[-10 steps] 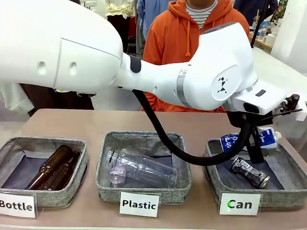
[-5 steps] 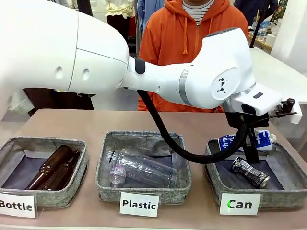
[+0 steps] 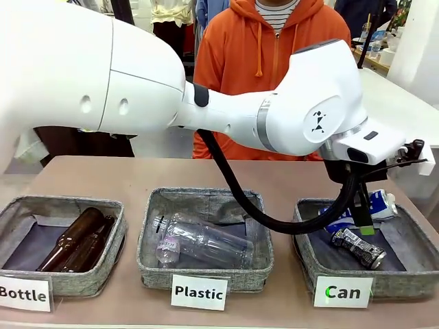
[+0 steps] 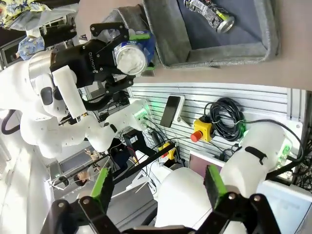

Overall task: Sort the can waste into the basket.
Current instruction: Pick up the can waste from the table and place it in the right Fabric basket.

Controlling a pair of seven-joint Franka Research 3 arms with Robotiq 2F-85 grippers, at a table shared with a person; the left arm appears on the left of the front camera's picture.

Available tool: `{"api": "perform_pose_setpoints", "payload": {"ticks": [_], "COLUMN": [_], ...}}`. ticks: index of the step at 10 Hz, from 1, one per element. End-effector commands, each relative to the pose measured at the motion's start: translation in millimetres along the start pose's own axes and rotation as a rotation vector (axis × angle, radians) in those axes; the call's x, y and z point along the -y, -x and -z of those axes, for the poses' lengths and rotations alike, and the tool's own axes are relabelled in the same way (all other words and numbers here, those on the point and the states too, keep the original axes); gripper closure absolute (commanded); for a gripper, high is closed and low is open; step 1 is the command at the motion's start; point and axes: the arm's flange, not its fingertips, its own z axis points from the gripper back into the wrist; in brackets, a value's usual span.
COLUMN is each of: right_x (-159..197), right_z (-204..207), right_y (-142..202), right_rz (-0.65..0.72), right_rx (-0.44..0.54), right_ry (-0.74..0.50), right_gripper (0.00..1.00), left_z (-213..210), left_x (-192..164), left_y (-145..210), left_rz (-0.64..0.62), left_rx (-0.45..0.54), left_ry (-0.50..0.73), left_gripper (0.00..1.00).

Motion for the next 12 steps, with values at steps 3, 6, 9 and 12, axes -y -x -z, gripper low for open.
{"api": "perform_pose_setpoints", "payload": {"ticks": [3, 6, 9, 12], "right_x": [-0.6, -5.4, -34.1, -107.1], "right_z": [-0.7, 6.4, 26.8, 84.2], "right_y": [1.1, -4.0, -53.2, -112.4], "right_rz": [-0.007, -0.027, -0.095, -0.264], "right_rx": [-0.010, -0.045, -0.122, -0.278], "right_ry": [0.009, 0.020, 0.046, 0.119], "right_gripper": [0.00, 0.00, 0.00, 0.00], "left_z": [-11.3, -52.8, -156.2, -271.6], "left_x": [3.7, 6.9, -7.0, 12.3], "left_y": [3.0, 16.4, 95.6, 229.3], "left_rz": [0.015, 0.000, -0.163, -0.414], "left_rx": [0.045, 0.118, 0.161, 0.291], "left_ry": [-0.006, -0.026, -0.123, -0.245], "left_gripper": [0.00, 0.00, 0.00, 0.00]}}
